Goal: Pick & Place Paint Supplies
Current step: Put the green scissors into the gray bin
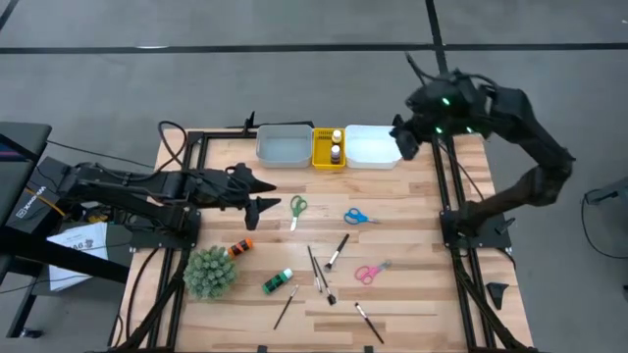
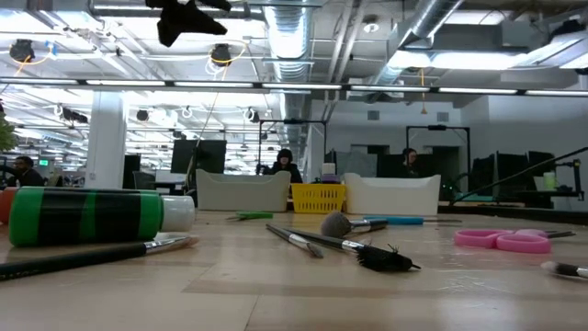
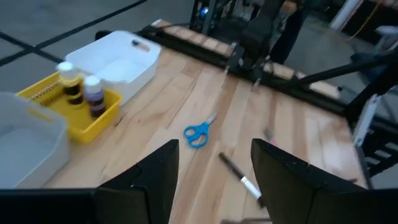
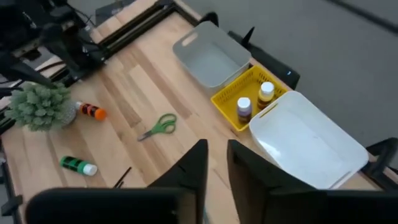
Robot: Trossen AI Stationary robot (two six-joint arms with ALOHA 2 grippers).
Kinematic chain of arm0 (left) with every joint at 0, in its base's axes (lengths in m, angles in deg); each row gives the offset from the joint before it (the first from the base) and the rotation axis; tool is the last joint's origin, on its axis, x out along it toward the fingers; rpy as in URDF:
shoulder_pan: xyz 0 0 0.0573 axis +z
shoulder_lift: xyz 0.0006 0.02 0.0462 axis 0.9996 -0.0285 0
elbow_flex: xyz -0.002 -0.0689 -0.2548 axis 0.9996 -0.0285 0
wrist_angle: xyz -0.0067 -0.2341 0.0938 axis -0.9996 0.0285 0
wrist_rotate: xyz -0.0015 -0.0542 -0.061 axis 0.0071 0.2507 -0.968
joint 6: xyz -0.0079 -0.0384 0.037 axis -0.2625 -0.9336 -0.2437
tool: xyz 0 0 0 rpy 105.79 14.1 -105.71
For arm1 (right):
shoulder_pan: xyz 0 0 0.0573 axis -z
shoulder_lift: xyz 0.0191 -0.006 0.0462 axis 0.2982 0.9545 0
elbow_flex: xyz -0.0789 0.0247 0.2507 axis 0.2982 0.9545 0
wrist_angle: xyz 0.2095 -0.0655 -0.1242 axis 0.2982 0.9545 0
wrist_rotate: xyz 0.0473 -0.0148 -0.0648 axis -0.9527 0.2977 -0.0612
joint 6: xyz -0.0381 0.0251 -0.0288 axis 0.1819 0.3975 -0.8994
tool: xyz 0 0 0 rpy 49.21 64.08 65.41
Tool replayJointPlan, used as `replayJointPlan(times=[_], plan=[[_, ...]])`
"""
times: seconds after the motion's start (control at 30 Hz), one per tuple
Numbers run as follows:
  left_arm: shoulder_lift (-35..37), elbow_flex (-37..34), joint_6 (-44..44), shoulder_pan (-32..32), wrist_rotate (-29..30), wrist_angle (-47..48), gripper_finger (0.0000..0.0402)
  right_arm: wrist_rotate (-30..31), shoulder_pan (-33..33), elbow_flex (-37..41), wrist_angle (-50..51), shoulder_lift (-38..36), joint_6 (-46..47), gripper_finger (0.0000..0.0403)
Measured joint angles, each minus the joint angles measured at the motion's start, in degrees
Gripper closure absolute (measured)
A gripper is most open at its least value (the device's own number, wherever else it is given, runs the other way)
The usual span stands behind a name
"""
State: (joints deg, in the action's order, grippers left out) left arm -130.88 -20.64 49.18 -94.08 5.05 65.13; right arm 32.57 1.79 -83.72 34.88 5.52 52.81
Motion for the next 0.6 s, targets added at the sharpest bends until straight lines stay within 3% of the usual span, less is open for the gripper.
replayJointPlan(times=[0.23, 0.37, 0.6], plan=[[-5.1, 0.0, 3.0, 0.0, 1.2, -9.1, 0.0207, 9.7, -7.5, 0.0, 0.6, -3.7, 3.4, 0.0292], [-10.1, 0.1, 3.7, 0.3, 4.7, -15.5, 0.0207, 10.5, -8.2, 0.0, 1.8, -4.4, 3.2, 0.0271], [-20.8, 2.2, 8.9, 0.4, 5.5, -16.4, 0.0207, 10.5, -8.3, 0.0, 2.7, -5.5, 1.6, 0.0253]])
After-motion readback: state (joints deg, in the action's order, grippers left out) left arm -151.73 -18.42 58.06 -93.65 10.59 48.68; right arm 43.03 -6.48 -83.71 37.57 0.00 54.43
